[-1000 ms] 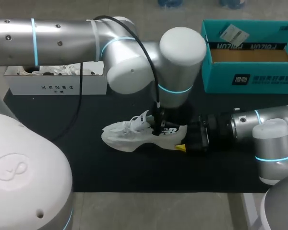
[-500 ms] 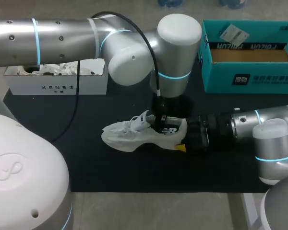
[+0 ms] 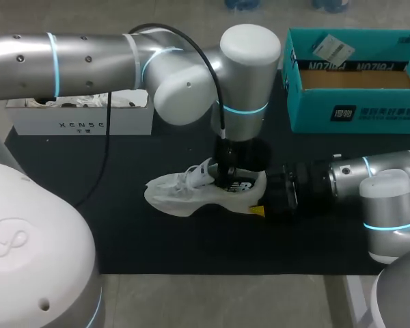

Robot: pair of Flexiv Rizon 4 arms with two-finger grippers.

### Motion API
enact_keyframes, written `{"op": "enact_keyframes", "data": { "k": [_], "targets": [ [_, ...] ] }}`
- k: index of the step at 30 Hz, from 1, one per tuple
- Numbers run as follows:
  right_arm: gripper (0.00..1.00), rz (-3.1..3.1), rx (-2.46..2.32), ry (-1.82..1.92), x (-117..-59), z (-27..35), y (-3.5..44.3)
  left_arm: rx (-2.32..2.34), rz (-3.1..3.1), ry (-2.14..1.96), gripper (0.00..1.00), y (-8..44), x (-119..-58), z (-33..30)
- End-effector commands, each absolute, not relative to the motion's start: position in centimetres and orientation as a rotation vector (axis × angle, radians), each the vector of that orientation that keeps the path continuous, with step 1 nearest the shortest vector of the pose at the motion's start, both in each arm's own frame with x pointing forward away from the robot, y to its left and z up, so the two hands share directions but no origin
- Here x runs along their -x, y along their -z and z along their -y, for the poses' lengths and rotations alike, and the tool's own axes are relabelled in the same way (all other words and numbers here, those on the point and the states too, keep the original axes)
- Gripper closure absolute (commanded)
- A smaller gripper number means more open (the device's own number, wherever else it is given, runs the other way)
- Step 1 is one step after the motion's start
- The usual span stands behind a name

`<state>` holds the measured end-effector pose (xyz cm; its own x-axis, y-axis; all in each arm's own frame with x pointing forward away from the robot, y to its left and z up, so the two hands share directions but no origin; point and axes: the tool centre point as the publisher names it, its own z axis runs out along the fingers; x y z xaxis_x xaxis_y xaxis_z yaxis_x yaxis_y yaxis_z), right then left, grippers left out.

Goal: Take the shoe out of the shoebox, open the shoe tongue, remove and reinsert the insole, then place the shoe into the shoebox

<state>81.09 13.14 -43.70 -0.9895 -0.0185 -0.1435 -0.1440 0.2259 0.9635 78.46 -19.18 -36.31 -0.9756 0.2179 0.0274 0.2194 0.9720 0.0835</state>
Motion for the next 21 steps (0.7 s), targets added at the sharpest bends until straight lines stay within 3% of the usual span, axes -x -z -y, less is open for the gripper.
{"op": "enact_keyframes", "data": {
  "k": [1, 18, 21],
  "targets": [
    [1.00, -2.381, 0.158, -1.885, -81.0, -13.5, 44.5, 0.343, 3.096, 0.129, 0.75, 36.7, -78.6, 19.2],
    [1.00, -2.381, 0.158, -1.885, -81.0, -13.5, 44.5, 0.354, 3.097, 0.090, 0.60, 38.9, -79.0, 19.7],
    [1.00, -2.381, 0.158, -1.885, -81.0, -13.5, 44.5, 0.344, 3.105, 0.072, 0.64, 41.2, -79.3, 19.8]
  ]
}}
